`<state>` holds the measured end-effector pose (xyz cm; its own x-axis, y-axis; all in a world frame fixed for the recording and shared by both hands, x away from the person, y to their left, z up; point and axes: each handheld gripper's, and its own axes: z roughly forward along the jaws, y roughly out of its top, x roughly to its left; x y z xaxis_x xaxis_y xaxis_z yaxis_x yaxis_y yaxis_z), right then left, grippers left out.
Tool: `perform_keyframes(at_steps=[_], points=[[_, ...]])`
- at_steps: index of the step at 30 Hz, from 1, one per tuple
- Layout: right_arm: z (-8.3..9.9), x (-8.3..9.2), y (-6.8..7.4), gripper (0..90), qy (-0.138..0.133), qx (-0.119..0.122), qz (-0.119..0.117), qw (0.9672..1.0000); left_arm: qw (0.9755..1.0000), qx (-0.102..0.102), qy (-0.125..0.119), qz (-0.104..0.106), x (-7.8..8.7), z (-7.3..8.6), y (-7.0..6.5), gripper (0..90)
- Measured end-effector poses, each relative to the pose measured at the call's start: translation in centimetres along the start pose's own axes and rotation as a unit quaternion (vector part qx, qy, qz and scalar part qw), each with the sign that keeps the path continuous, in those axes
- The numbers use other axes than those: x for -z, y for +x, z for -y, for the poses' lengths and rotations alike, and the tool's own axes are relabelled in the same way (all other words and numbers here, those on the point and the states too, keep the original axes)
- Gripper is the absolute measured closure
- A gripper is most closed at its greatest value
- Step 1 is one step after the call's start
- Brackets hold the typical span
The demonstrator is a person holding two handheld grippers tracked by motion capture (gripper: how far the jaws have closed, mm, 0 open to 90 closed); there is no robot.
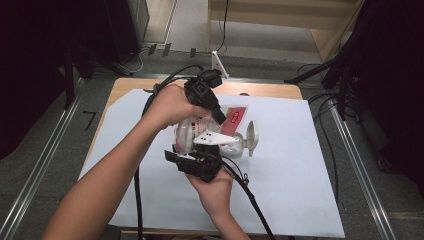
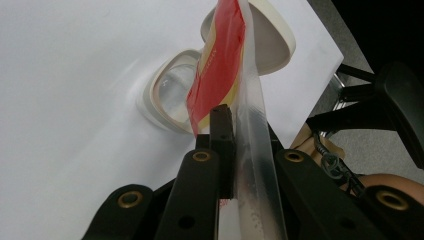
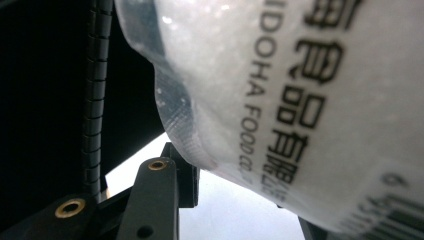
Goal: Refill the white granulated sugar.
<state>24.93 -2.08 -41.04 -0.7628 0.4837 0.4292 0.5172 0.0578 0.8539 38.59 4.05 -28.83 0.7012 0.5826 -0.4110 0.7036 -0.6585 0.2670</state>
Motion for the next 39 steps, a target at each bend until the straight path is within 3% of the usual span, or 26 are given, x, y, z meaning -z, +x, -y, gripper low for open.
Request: perform_keyframes(at_steps=[11, 28, 39], points=[[-0.04, 0.12, 0.12, 64.1, 0.002, 0.014, 0.011, 0.9998, 1.0000, 0.003, -0.001, 0.002, -0.14, -0.27, -0.16, 85.3], [0.35, 0.39, -0.45, 64.4, -0.006, -0.004, 0.003, 1.0000, 0.9993, -0.019, -0.016, -0.028, -0.40, -0.43, -0.89, 86.3], [0.33, 0.57, -0.25, 64.1, -0.007, 0.004, 0.013, 0.9999, 0.9995, -0.014, -0.017, -0.024, -0.58, -0.67, -1.01, 85.7]])
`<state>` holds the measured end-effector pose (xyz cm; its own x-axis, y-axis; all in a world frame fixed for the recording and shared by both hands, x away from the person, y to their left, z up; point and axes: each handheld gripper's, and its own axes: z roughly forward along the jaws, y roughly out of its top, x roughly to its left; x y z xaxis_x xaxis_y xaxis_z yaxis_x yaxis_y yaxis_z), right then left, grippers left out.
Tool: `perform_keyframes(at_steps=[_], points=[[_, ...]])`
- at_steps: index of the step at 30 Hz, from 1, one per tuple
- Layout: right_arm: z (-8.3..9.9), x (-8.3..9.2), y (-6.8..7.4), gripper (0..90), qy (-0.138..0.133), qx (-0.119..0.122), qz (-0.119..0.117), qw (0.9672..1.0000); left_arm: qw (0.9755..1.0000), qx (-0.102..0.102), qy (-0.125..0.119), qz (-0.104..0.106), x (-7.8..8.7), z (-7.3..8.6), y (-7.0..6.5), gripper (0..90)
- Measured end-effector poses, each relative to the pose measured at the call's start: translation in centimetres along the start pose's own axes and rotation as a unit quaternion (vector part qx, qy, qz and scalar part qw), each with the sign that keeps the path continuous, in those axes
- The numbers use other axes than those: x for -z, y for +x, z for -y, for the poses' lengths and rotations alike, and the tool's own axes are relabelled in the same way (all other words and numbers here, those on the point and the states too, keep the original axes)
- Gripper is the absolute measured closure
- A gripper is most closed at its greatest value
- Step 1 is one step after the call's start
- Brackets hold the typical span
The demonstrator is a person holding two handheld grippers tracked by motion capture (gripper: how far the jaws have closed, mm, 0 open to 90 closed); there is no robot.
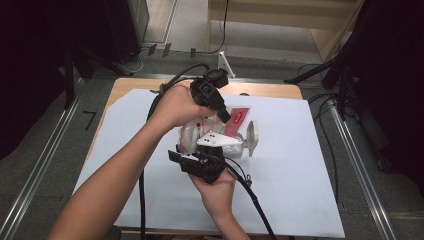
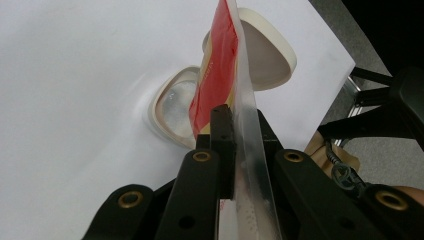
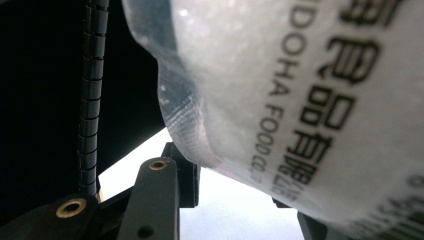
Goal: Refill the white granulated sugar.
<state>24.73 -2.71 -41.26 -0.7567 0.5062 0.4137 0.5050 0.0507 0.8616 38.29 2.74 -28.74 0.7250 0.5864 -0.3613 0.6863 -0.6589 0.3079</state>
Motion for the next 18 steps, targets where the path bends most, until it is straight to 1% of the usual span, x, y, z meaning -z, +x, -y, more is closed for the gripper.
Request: perform_keyframes(at_steps=[4, 7, 11, 13, 15, 18], points=[[0.05, -0.02, -0.08, 64.0, -0.002, -0.002, 0.004, 1.0000, 1.0000, 0.000, 0.003, 0.000, -0.10, -0.13, -0.01, 85.3], [0.08, 0.02, -0.21, 63.8, -0.003, -0.007, 0.003, 1.0000, 1.0000, -0.001, 0.003, 0.000, -0.18, -0.23, -0.07, 85.2], [0.17, -0.02, -0.35, 60.7, -0.007, -0.008, 0.002, 0.9999, 1.0000, 0.000, -0.002, 0.000, -0.40, -0.27, -0.09, 85.2], [0.28, -0.03, -0.41, 62.4, -0.007, -0.007, 0.006, 0.9999, 1.0000, 0.006, 0.001, 0.004, -0.47, -0.29, 0.05, 85.7], [0.34, 0.02, -0.57, 64.1, -0.007, -0.005, 0.006, 0.9999, 0.9999, 0.012, -0.003, 0.005, -0.54, -0.33, 0.12, 85.7], [0.43, 0.06, -0.66, 64.2, -0.009, -0.007, 0.008, 0.9999, 0.9999, 0.009, 0.000, 0.005, -0.65, -0.42, 0.08, 85.0]])
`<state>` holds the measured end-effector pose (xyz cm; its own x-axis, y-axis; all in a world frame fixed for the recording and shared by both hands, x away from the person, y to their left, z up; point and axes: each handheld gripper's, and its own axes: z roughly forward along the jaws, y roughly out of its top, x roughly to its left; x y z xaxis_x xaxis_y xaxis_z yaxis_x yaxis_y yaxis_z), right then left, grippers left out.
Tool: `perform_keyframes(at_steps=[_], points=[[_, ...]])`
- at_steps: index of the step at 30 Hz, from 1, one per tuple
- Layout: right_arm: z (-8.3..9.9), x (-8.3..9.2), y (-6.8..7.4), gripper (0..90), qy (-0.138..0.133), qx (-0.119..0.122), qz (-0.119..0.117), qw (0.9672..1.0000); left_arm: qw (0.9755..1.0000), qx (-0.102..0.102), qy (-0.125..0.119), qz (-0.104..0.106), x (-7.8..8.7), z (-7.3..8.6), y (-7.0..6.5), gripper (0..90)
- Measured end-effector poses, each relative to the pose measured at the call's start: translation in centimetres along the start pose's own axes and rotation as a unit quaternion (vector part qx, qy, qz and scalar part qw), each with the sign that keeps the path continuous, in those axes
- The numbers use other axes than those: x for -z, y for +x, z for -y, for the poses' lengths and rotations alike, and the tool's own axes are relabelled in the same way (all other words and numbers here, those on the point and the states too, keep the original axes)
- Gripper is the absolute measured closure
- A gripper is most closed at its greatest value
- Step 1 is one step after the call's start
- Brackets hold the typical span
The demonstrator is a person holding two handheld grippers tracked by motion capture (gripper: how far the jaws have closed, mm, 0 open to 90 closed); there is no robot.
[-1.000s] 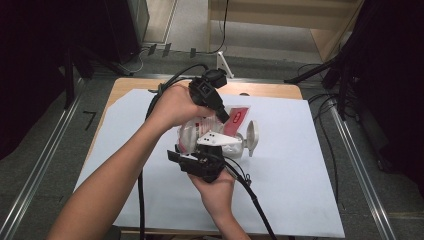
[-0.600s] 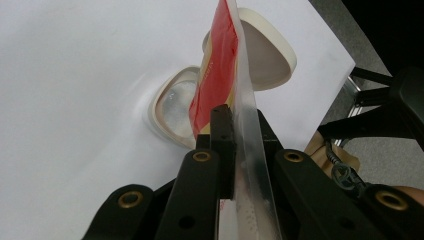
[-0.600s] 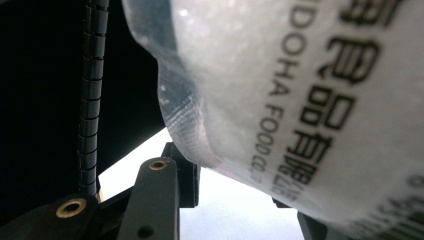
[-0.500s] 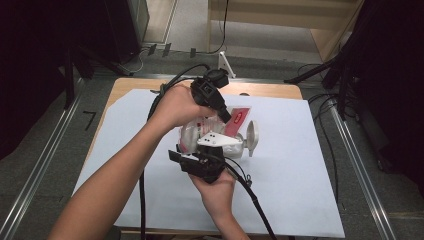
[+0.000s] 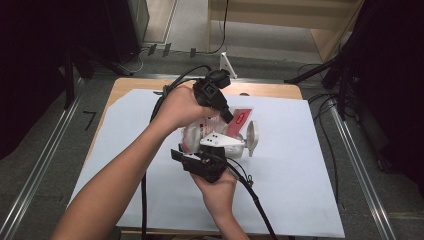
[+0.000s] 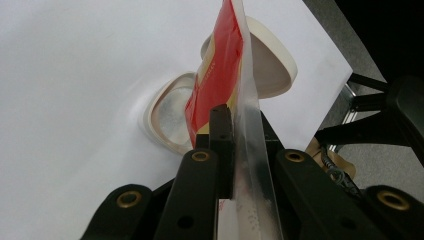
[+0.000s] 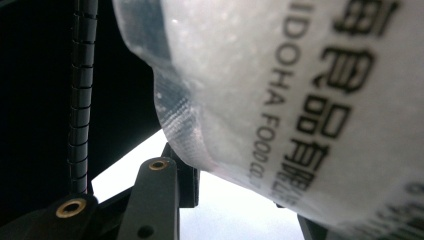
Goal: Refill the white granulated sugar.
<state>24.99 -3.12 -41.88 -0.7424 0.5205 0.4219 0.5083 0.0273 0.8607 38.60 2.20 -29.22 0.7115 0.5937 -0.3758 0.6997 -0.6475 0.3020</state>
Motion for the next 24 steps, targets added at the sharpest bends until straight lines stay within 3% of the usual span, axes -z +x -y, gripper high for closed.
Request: perform_keyframes(at_steps=[5, 24], points=[[-0.03, 0.24, -0.10, 64.1, -0.005, -0.012, -0.006, 0.9999, 1.0000, -0.001, 0.001, 0.000, -0.07, -0.22, -0.23, 84.7], [-0.04, 0.77, 0.50, 64.4, -0.003, 0.000, -0.008, 1.0000, 1.0000, 0.004, 0.002, 0.000, 0.38, -0.06, -0.14, 85.0]])
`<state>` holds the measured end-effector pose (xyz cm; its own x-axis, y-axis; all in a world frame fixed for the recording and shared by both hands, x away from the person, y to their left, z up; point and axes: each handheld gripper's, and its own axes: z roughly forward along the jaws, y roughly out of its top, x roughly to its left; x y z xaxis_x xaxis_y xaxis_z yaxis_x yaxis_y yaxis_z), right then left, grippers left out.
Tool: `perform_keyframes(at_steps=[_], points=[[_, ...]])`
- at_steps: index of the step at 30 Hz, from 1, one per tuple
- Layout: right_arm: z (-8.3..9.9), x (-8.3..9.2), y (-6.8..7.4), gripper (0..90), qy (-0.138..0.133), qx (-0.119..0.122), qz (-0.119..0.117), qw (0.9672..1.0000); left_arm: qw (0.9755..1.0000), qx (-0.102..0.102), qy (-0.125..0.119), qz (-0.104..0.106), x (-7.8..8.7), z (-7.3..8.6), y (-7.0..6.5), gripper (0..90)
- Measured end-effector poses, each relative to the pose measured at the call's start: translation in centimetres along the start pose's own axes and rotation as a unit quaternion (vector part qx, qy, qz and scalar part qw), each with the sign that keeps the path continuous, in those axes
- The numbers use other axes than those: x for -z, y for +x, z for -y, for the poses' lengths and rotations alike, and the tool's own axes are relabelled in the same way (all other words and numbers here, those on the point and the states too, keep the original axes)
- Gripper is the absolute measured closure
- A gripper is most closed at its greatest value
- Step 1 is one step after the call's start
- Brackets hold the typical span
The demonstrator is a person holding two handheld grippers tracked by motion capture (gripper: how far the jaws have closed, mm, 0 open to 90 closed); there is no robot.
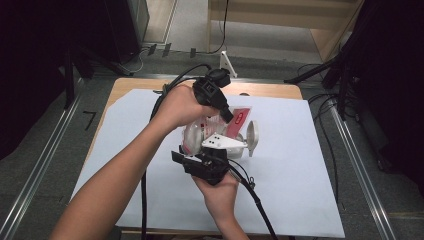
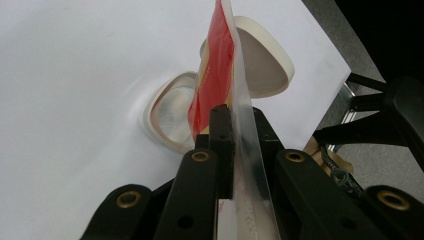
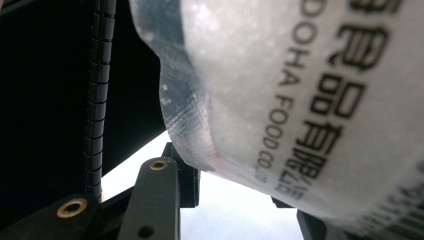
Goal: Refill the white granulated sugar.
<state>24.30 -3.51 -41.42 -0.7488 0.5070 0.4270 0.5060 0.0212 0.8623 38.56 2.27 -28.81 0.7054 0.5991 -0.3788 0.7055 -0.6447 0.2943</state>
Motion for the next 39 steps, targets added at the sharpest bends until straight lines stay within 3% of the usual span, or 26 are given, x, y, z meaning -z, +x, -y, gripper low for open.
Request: perform_keyframes(at_steps=[12, 25, 36, 39], points=[[-0.34, 0.12, 0.62, 64.5, 0.007, 0.014, 0.001, 0.9999, 0.9999, 0.011, -0.001, 0.004, 0.43, 0.17, 0.23, 84.7], [-0.62, 0.28, 0.74, 64.4, 0.010, 0.008, 0.001, 0.9999, 1.0000, 0.006, 0.006, 0.001, 0.36, -0.18, -0.08, 84.7], [-0.28, 0.06, 0.43, 64.8, 0.012, 0.019, 0.006, 0.9997, 1.0000, 0.006, 0.004, 0.002, 0.40, -0.31, -0.12, 83.0], [-0.11, 0.02, 0.35, 64.8, 0.012, 0.015, 0.007, 0.9998, 1.0000, 0.000, 0.005, -0.008, 0.32, -0.38, -0.31, 85.3]])
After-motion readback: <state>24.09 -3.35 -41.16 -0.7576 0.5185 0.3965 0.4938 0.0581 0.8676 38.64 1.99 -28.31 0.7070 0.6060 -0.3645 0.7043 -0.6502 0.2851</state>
